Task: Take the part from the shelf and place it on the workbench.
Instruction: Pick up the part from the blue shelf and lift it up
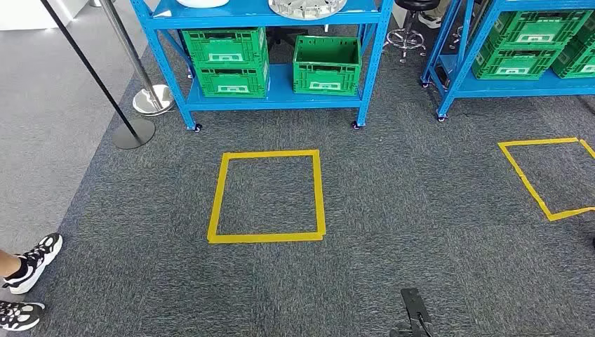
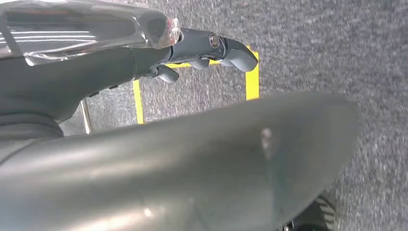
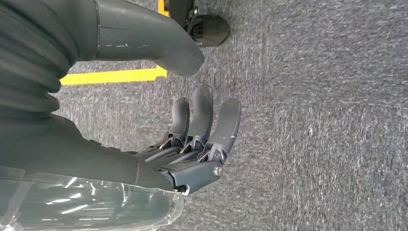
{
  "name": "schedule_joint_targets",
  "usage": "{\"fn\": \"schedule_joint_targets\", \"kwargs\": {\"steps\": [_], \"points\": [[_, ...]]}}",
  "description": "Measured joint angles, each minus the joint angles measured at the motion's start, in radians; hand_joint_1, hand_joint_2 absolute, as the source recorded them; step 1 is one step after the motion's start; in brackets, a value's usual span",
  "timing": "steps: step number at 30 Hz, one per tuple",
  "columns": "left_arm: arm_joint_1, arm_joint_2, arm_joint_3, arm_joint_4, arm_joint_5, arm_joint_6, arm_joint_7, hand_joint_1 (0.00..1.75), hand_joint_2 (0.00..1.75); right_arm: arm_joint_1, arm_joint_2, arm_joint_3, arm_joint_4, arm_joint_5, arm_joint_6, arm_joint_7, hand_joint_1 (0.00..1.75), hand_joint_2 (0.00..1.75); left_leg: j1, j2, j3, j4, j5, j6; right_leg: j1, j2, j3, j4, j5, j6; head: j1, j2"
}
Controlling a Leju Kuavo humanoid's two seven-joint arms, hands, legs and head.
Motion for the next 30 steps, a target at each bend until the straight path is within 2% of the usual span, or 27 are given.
{"fn": "schedule_joint_targets", "kwargs": {"steps": [3,5,6,8,9,10,11,13,14,15,16,18,20,22,24,25,26,27,30], "points": [[0.0,0.008,-0.003,-0.001,0.0,0.0,-0.013,0.0,0.0,0.006,0.006,-0.001,0.0,0.01,0.0,0.008,1.75,1.75,0.001,-0.001,0.003,-0.012,-0.003,0.013,-0.001,0.0,0.005,0.013,0.012,0.01,0.0,0.0],[-0.001,0.011,-0.005,-0.002,0.0,0.0,-0.02,0.0,0.0,0.011,0.009,-0.001,0.0,0.014,0.0,0.012,1.75,1.75,0.007,0.0,0.02,-0.022,-0.005,0.023,-0.001,0.0,-0.005,0.047,0.001,0.018,0.003,0.0],[-0.002,0.012,-0.005,-0.002,0.0,-0.002,-0.022,0.0,0.0,0.012,0.01,-0.001,0.0,0.014,0.0,0.012,1.75,1.75,0.009,0.002,0.029,-0.025,-0.005,0.026,-0.001,0.0,-0.024,0.086,-0.022,0.02,0.004,0.0],[-0.002,0.012,-0.007,-0.002,-0.001,-0.006,-0.025,0.0,0.0,0.016,0.011,-0.001,0.0,0.014,-0.001,0.011,1.75,1.75,0.01,0.004,0.035,-0.025,-0.009,0.028,-0.001,0.001,-0.09,0.209,-0.081,0.025,0.005,0.0],[-0.002,0.012,-0.008,-0.002,-0.003,-0.008,-0.026,0.0,0.0,0.019,0.011,-0.001,0.0,0.014,-0.002,0.011,1.75,1.75,0.011,0.004,0.039,-0.024,-0.013,0.027,-0.002,0.0,-0.124,0.263,-0.101,0.027,0.005,0.0],[-0.002,0.012,-0.009,-0.002,-0.005,-0.009,-0.027,0.0,0.0,0.023,0.01,-0.002,0.0,0.014,-0.003,0.011,1.75,1.75,0.012,0.003,0.043,-0.024,-0.017,0.025,-0.003,0.0,-0.145,0.289,-0.103,0.029,0.005,0.0],[-0.001,0.012,-0.011,-0.002,-0.007,-0.01,-0.026,0.0,0.0,0.026,0.009,-0.002,0.0,0.015,-0.004,0.011,1.75,1.75,0.014,0.002,0.051,-0.024,-0.023,0.02,-0.004,0.0,-0.146,0.275,-0.083,0.031,0.005,0.0],[-0.001,0.012,-0.015,-0.002,-0.014,-0.012,-0.026,0.0,0.0,0.029,0.008,-0.001,0.0,0.031,-0.011,0.011,1.75,1.75,0.02,0.001,0.069,-0.022,-0.039,0.007,-0.009,0.0,-0.103,0.152,-0.006,0.033,0.006,0.0],[-0.002,0.013,-0.018,-0.003,-0.019,-0.014,-0.026,0.0,0.0,0.027,0.008,0.003,0.0,0.054,-0.021,0.01,1.75,1.75,0.021,0.0,0.078,-0.019,-0.049,-0.001,-0.01,0.001,-0.08,0.089,0.017,0.034,0.007,0.0],[-0.004,0.014,-0.022,-0.003,-0.025,-0.015,-0.025,0.0,0.0,0.024,0.008,0.013,0.0,0.088,-0.038,0.007,1.75,1.75,0.022,0.0,0.08,-0.017,-0.056,-0.008,-0.009,0.002,-0.064,0.049,0.029,0.028,0.007,0.0],[-0.007,0.016,-0.026,-0.003,-0.031,-0.016,-0.024,0.0,0.0,0.018,0.008,0.027,-0.001,0.127,-0.059,0.004,1.75,1.75,0.021,0.001,0.08,-0.016,-0.063,-0.016,-0.008,0.003,-0.058,0.03,0.03,0.019,0.006,0.0],[-0.014,0.019,-0.032,-0.004,-0.038,-0.017,-0.018,0.0,0.0,-0.008,0.006,0.063,-0.006,0.19,-0.089,0.0,1.75,1.75,0.021,0.002,0.077,-0.008,-0.065,-0.026,-0.005,0.005,-0.056,0.033,0.024,-0.004,0.004,0.0],[-0.024,0.021,-0.038,-0.005,-0.04,-0.018,-0.014,0.0,0.0,-0.043,0.003,0.095,-0.012,0.214,-0.096,0.005,1.75,1.75,0.022,0.008,0.049,0.05,-0.047,-0.034,-0.008,0.006,-0.044,0.029,0.017,-0.018,0.002,0.0],[-0.033,0.023,-0.044,-0.005,-0.04,-0.019,-0.013,0.0,0.0,-0.071,0.002,0.118,-0.015,0.219,-0.097,0.009,1.75,1.75,0.023,0.016,-0.034,0.171,-0.046,-0.041,-0.008,0.005,-0.025,0.025,0.003,-0.027,-0.001,0.0],[-0.034,0.024,-0.047,-0.006,-0.041,-0.019,-0.012,0.0,0.0,-0.081,0.001,0.132,-0.016,0.22,-0.1,0.009,1.75,1.75,0.023,0.02,-0.126,0.279,-0.096,-0.044,-0.007,0.003,-0.005,0.024,-0.016,-0.031,-0.002,0.0],[-0.032,0.024,-0.048,-0.006,-0.041,-0.019,-0.011,0.0,0.0,-0.082,0.001,0.137,-0.016,0.22,-0.102,0.008,1.75,1.75,0.023,0.021,-0.158,0.298,-0.12,-0.044,-0.006,0.003,0.007,0.024,-0.027,-0.032,-0.002,0.0],[-0.031,0.024,-0.048,-0.006,-0.041,-0.019,-0.011,0.0,0.0,-0.082,0.0,0.14,-0.016,0.22,-0.104,0.007,1.75,1.75,0.022,0.021,-0.176,0.289,-0.127,-0.042,-0.005,0.003,0.021,0.024,-0.037,-0.032,-0.002,0.0],[-0.03,0.025,-0.048,-0.006,-0.041,-0.019,-0.011,0.0,0.0,-0.082,0.0,0.143,-0.017,0.22,-0.105,0.006,1.75,1.75,0.021,0.021,-0.177,0.25,-0.11,-0.038,-0.004,0.003,0.037,0.023,-0.049,-0.032,-0.002,0.0],[-0.028,0.027,-0.05,-0.006,-0.041,-0.018,-0.011,0.0,0.0,-0.084,0.0,0.15,-0.018,0.22,-0.105,0.002,1.75,1.75,0.009,0.023,-0.142,0.076,0.038,-0.016,-0.002,0.004,0.073,0.02,-0.084,-0.025,-0.002,0.0]]}}
